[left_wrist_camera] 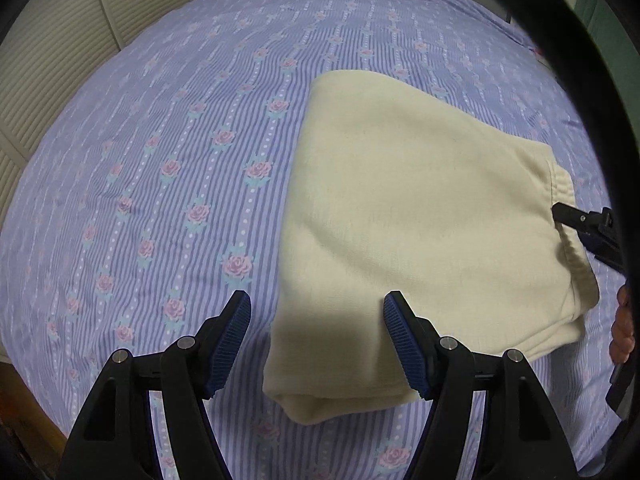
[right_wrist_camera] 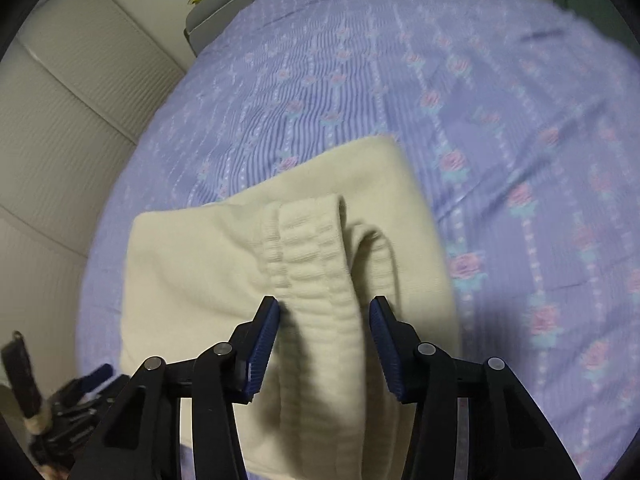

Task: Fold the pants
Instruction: 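Grasp the elastic waistband of the folded pants with the right gripper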

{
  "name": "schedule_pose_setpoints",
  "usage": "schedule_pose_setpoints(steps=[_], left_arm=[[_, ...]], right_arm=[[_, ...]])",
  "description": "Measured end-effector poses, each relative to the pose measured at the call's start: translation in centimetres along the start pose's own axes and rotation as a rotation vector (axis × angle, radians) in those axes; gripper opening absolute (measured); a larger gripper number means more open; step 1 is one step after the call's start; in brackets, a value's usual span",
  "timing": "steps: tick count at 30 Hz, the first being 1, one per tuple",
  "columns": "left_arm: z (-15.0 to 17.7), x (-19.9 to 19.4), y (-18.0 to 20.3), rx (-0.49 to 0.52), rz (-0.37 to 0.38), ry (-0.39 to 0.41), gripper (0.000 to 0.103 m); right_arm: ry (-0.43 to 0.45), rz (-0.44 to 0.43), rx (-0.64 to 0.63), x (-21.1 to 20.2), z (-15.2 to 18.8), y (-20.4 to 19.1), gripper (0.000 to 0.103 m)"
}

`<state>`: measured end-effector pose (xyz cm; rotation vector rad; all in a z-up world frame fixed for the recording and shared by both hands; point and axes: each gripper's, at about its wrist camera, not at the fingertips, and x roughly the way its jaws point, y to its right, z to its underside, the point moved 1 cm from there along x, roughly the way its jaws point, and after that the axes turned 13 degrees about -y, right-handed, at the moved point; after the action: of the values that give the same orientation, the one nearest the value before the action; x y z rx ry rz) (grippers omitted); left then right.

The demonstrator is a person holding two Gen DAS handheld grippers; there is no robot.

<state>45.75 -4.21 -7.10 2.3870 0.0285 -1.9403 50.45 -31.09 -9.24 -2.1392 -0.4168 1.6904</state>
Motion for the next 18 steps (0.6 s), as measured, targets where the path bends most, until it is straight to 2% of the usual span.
schedule_pose_setpoints(steps=[2,4,5,7,8,12,15,16,18], left_arm=[[-0.3,0.3,-0.1,0.003,-0.004,-0.006,0.068],[-0.7,0.7,-0.2,0.004,-0.003,-0.015,0.068],[-0.6,0.9,0.0,0.001,-0.007,-0.02,0.068],[-0.8,1.1,0.0,-0.007,-0.007,-0.03,0.068],[-0.8,1.2,0.1,-0.012,-0.004,-0.035,0.068],[-0.7,0.6,0.7,-0.012,0.007,-0.032,0.068],[-0.5,0.2,1.2,0.001,0.011,-0.018,0.077],[-0.5,0.4,1.4,0.006,0.012,-0.02,0.077],[-0.6,0.9,2.0,0.013,0.001,-0.032,0.078]], right_arm=[[-0.029,-0.088,0.028,1.1,-0.2,0.7,0.049],[-0.048,-0.117,0.069,2.1,-0.3,1.2,0.045],[-0.054,-0.133,0.104,2.4,-0.3,1.5,0.041],[-0.059,-0.173,0.145,2.1,-0.2,1.3,0.023],[-0.045,-0.169,0.144,1.4,0.0,0.8,0.018],[0.034,-0.095,0.037,-2.8,0.7,-2.5,0.015],[0.088,-0.001,-0.039,-4.7,0.1,-3.4,0.015],[0.089,0.008,-0.036,-4.5,-0.5,-2.7,0.015],[0.03,0.011,0.005,-2.5,-1.7,-0.8,0.017]])
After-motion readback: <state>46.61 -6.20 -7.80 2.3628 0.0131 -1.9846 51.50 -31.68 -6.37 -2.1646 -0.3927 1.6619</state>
